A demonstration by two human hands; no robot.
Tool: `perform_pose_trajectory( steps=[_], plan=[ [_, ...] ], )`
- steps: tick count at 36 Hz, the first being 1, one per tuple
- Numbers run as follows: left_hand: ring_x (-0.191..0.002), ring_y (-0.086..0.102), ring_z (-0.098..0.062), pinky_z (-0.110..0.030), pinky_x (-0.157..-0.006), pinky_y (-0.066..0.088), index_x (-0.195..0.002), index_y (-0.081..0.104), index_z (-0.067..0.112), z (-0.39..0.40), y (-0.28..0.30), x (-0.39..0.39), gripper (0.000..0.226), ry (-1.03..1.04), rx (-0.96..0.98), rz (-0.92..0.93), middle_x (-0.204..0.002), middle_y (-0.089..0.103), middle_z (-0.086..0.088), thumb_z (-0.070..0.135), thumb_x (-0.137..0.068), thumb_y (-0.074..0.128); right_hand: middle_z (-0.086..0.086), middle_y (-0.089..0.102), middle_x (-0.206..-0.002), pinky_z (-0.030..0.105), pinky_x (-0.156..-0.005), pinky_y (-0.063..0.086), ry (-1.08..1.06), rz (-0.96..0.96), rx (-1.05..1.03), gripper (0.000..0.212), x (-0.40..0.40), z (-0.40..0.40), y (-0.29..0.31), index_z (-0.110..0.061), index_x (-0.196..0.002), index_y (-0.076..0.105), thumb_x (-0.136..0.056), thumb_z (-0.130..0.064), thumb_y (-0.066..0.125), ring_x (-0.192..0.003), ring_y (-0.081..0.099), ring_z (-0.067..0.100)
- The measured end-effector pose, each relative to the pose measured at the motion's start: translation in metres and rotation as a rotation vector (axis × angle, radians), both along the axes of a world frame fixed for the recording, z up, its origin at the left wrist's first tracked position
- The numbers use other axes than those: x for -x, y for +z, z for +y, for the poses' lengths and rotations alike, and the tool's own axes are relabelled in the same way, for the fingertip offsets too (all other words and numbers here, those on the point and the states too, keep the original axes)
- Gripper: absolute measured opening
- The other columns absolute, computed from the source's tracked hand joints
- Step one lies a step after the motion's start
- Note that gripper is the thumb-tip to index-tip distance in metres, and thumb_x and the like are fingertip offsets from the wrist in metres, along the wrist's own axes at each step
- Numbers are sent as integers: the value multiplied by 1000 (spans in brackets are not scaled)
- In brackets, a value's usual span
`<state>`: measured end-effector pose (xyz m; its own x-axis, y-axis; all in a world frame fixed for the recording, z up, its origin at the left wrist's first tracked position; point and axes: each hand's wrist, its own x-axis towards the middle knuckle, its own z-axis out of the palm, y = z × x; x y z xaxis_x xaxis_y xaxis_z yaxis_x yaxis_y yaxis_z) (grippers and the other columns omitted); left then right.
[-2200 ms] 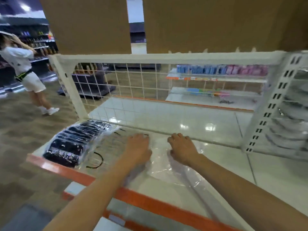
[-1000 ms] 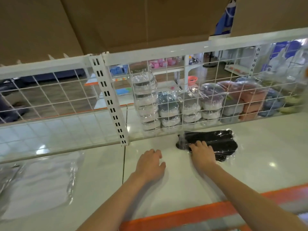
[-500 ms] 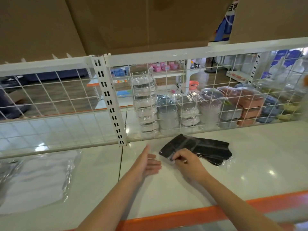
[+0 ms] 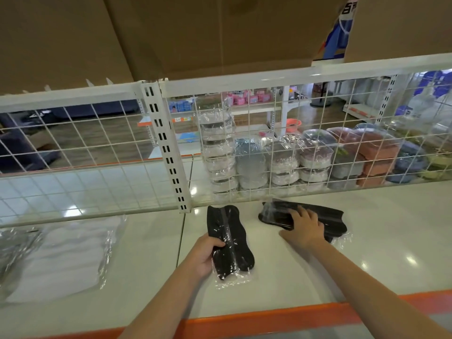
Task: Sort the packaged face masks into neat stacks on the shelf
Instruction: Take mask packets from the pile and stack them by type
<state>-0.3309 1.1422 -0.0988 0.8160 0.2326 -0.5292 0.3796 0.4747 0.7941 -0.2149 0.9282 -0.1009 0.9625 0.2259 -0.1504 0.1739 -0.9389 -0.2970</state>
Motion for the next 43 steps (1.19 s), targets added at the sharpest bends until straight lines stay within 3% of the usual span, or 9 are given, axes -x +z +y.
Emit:
perform_pose_trajectory(
  steps=[8, 16, 20, 23, 25, 27, 31, 38, 43],
  plan=[
    [-92, 61, -31, -39, -76, 50, -112, 60, 7, 6, 0, 5, 42, -45, -62, 16, -100, 64, -19, -13, -85, 35, -5, 48, -132, 34, -99, 32, 121, -227, 34, 40, 17, 10, -4, -34, -133, 48, -93, -40, 44, -121, 32, 22],
    [-95, 64, -32, -43, -84, 50, -114, 59, 4, 9, -3, 0, 25, -7, -27, 64, -101, 68, -20, 6, -97, 41, -2, 50, -129, 28, -99, 37, 240, -146, -290, 36, 37, 30, -2, -26, -131, 54, -99, -32, 38, -120, 42, 15],
    [-106, 63, -35, -47, -97, 46, -117, 62, 4, 9, -9, -5, 43, 20, 163, 57, -112, 67, -22, 39, -94, 50, -8, 45, -139, 23, -108, 26, 602, 10, -353, 40, 47, 33, 10, -31, -130, 55, -97, -12, 42, -129, 37, 9],
    [-109, 61, -40, -55, -100, 42, -117, 63, 7, 11, -9, -5, 43, -68, 109, 52, -115, 65, -24, 40, -89, 60, -19, 33, -144, 19, -113, 17, 756, 119, -314, 53, 53, 36, 13, -34, -130, 54, -91, 1, 44, -132, 27, 0],
    [-105, 62, -39, -54, -97, 45, -118, 61, 7, 12, -9, -3, 32, -108, -33, 29, -110, 67, -22, 18, -88, 62, -22, 21, -142, 16, -110, 10, 687, 80, -278, 61, 50, 36, 8, -35, -139, 42, -90, 1, 46, -130, 14, -3],
    [-101, 62, -36, -49, -89, 49, -114, 60, 7, 11, -8, -1, 26, -76, -102, 13, -104, 68, -20, 1, -90, 54, -11, 17, -151, 28, -115, 13, 546, -60, -186, 62, 42, 35, 1, -34, -144, 31, -90, -10, 50, -140, 10, 9],
    [-97, 63, -34, -46, -87, 49, -109, 61, 8, 11, -6, 2, 23, -36, -115, 13, -102, 67, -19, -2, -90, 52, 5, 19, -155, 43, -114, 18, 247, -68, 26, 66, 28, 28, -6, -27, -147, 23, -90, -44, 52, -142, 16, 27],
    [-92, 63, -33, -45, -88, 49, -114, 60, 4, 17, -10, 3, 24, 7, -77, 38, -98, 67, -20, 2, -93, 48, -1, 60, -122, 35, -92, 41, 237, -239, 40, 30, 20, 26, -6, -24, -118, 61, -98, -25, 39, -111, 52, 20],
    [-93, 65, -32, -41, -81, 50, -115, 61, 2, 13, -7, 2, 37, 92, 47, 76, -98, 70, -19, 31, -97, 49, -11, 61, -124, 38, -108, 33, 461, -241, -436, 21, 35, 40, -5, -29, -105, 71, -92, -21, 56, -123, 48, 12]
  ],
)
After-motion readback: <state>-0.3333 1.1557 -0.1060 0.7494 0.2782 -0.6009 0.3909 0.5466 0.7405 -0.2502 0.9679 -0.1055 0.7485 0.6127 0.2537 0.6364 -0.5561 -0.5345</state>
